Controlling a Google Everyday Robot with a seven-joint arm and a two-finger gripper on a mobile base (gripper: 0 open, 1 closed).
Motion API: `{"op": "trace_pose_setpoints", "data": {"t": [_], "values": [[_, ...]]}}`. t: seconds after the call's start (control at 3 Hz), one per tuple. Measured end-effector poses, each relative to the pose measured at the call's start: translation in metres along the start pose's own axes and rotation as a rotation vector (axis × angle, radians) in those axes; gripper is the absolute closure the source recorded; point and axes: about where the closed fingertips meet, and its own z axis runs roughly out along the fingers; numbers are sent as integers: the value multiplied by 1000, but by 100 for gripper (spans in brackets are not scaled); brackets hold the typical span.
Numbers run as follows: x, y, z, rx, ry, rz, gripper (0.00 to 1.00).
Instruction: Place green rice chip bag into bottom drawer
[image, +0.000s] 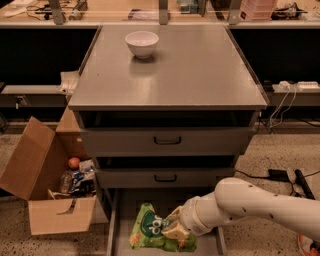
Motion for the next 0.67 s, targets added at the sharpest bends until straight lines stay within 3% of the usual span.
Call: {"op": "trace_pose_setpoints", "data": {"t": [0.67], "values": [[8, -5, 10, 20, 29, 22, 100]]}}
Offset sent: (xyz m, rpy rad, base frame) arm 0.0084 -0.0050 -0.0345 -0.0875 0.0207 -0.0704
